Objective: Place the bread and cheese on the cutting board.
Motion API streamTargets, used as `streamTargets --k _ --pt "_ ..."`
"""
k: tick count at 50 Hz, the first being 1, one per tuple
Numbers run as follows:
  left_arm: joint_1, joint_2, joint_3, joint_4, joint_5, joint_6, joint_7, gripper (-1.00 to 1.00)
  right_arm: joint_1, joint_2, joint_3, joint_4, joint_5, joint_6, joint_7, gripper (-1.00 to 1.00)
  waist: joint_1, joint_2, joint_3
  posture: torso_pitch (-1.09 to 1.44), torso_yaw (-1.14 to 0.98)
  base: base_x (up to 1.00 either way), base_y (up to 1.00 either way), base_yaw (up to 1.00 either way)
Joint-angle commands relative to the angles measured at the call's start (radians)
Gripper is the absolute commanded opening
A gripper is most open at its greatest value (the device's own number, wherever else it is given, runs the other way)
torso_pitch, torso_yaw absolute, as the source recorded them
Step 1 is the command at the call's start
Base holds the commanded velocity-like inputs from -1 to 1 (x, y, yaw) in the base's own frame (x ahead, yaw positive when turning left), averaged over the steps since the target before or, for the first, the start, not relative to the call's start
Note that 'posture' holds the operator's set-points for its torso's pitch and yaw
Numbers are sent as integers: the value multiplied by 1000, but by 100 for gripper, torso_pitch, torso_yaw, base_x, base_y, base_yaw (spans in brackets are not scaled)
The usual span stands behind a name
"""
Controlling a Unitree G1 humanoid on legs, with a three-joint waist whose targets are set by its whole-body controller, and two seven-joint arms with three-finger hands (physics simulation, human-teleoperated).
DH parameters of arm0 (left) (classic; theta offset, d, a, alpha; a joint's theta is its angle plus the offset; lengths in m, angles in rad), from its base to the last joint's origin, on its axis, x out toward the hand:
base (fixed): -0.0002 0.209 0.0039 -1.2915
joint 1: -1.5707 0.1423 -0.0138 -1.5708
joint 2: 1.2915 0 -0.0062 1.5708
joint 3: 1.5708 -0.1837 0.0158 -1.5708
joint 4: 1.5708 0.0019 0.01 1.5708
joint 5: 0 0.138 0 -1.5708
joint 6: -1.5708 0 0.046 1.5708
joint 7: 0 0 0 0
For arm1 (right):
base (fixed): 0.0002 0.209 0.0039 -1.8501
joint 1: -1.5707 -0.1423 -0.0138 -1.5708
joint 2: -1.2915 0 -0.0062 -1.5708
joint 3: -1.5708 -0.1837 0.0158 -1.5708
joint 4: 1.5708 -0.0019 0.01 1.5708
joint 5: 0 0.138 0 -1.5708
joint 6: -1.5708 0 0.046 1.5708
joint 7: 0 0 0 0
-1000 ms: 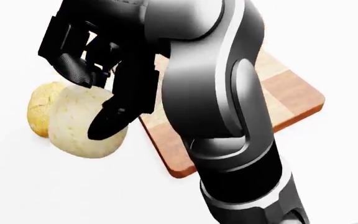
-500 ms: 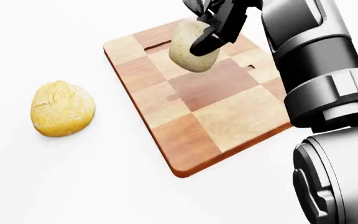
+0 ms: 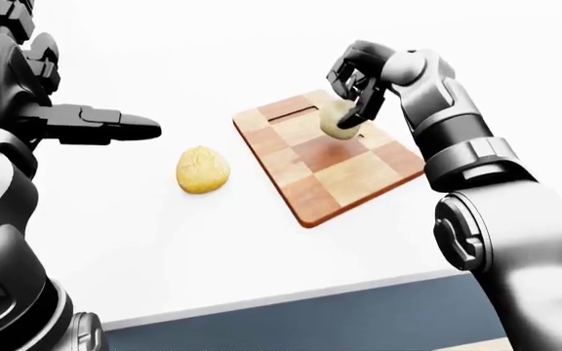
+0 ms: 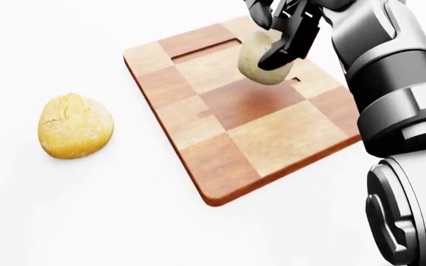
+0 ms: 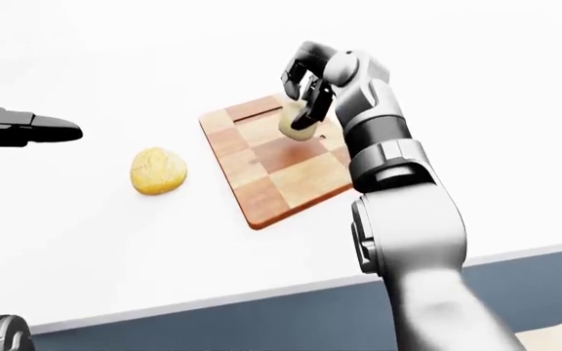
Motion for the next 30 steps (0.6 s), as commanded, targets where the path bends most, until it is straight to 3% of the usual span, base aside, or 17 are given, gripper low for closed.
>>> streamTargets --k 1,4,11,16,30 --pt "-24 16 15 -19 8 -26 5 100 -45 -11 -9 -43 -4 -20 -18 -100 0 2 -31 0 0 0 0 0" --pt "-21 16 17 -23 8 -24 4 100 -43 -10 -9 -43 -10 -25 -16 -99 1 1 -31 0 0 0 0 0" --pt "-13 15 19 -27 10 -25 3 100 -42 -10 -11 -44 -18 -31 -12 -65 3 0 -31 0 0 0 0 0" --pt "-9 12 21 -30 11 -27 5 100 -43 -10 -13 -45 -21 -34 -6 -54 3 0 -32 0 0 0 0 0" --pt "-11 15 22 -29 12 -24 2 100 -43 -10 -14 -51 -24 -44 13 22 3 -1 -34 0 0 0 0 0"
